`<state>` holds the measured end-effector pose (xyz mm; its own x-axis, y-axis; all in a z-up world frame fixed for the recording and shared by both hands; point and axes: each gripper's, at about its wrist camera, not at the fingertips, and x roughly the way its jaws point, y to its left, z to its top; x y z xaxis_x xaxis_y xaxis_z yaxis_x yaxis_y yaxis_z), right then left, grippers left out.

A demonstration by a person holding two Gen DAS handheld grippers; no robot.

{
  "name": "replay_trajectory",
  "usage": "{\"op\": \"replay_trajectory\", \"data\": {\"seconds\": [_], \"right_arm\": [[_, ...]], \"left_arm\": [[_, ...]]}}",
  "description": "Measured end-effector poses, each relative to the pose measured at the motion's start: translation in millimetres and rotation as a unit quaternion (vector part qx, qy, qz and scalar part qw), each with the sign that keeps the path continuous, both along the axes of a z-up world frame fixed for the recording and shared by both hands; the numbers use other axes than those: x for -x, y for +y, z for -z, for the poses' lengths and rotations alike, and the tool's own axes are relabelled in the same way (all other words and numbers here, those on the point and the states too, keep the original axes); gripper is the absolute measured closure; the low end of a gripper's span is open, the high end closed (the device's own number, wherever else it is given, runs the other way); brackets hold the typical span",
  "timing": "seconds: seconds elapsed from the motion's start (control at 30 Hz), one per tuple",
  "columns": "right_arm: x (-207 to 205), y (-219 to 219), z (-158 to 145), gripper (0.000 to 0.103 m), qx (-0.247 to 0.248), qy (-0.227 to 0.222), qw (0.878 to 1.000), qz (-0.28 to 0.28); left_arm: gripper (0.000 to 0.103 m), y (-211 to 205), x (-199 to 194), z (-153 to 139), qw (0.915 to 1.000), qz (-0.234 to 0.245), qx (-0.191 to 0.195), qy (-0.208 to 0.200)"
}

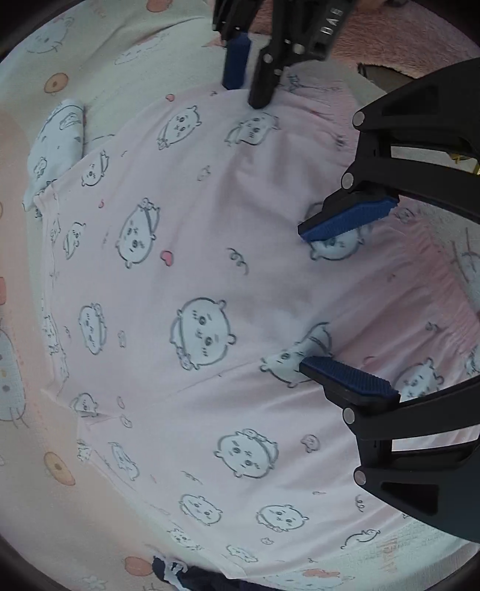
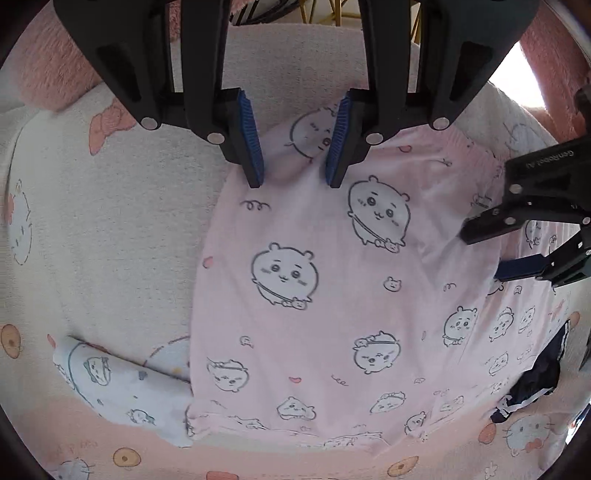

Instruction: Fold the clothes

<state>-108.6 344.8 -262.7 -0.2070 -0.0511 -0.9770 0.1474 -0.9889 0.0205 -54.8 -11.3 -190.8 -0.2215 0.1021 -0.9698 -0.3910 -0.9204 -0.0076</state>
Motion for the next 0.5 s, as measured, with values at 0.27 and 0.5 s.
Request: {"op": "replay_trajectory", "data": {"seconds": [0.27,0.5], "right_arm": [[-18,-32,-8,0.062,0.013,0.005,0.999,-0.03],[-30,-29,1,0.06,-0.003,-0.015,0.999,-0.029]], "left_arm": [[0.035,-15,-15,-17,0.9983,-0.039,-0.043,-0.008],[0.034,-31,-34,-14,0.9963,-0.043,-0.054,-0.051]]}}
